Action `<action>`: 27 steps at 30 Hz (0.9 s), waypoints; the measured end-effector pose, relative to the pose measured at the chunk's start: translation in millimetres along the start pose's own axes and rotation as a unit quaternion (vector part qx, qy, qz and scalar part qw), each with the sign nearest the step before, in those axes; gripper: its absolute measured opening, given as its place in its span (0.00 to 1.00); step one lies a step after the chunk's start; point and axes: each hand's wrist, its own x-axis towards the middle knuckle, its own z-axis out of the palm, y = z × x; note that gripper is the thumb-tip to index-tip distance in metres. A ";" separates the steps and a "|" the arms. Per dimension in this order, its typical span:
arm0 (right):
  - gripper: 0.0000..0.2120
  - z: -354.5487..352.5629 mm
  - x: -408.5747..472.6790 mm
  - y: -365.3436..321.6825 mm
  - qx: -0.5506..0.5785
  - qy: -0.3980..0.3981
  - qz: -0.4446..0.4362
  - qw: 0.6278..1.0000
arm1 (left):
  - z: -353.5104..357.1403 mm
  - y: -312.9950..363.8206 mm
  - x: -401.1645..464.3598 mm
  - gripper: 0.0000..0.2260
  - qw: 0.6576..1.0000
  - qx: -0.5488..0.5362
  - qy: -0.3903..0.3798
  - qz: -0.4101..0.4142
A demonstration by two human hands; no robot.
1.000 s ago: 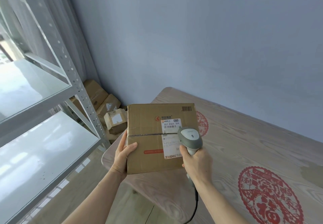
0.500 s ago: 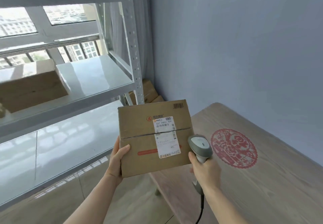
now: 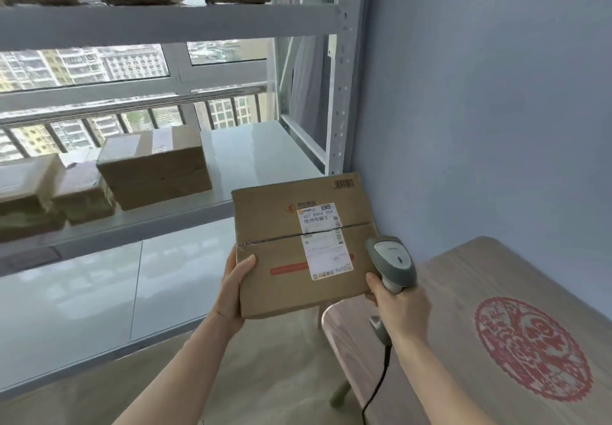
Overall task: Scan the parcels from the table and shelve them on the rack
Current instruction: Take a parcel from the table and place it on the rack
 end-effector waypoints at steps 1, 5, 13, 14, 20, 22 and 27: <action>0.13 8.4 2.2 -8.1 -0.001 0.003 -0.009 1.000 | -4.4 8.5 9.2 0.23 1.000 0.001 -0.006 -0.001; 0.11 46.4 15.3 -29.4 -0.012 0.023 -0.027 0.999 | -19.6 42.8 46.2 0.24 0.999 0.007 -0.032 -0.001; 0.14 89.2 37.9 -78.7 -0.004 0.032 -0.067 0.997 | -31.6 94.0 100.7 0.32 0.998 0.007 -0.022 -0.052; 0.14 91.9 42.0 -85.0 0.000 0.030 -0.069 0.997 | -30.8 98.0 105.4 0.31 0.998 0.005 -0.022 -0.060; 0.16 108.4 74.7 -107.9 -0.012 0.032 -0.085 0.996 | -20.1 116.2 124.4 0.19 0.996 -0.025 -0.038 -0.074; 0.14 112.7 86.0 -114.9 -0.014 0.019 -0.094 0.995 | -18.2 119.6 128.5 0.19 0.996 -0.031 -0.031 -0.072; 0.07 125.2 114.2 -129.0 -0.021 -0.012 -0.129 0.991 | -18.5 118.8 141.7 0.19 0.996 -0.046 0.005 -0.070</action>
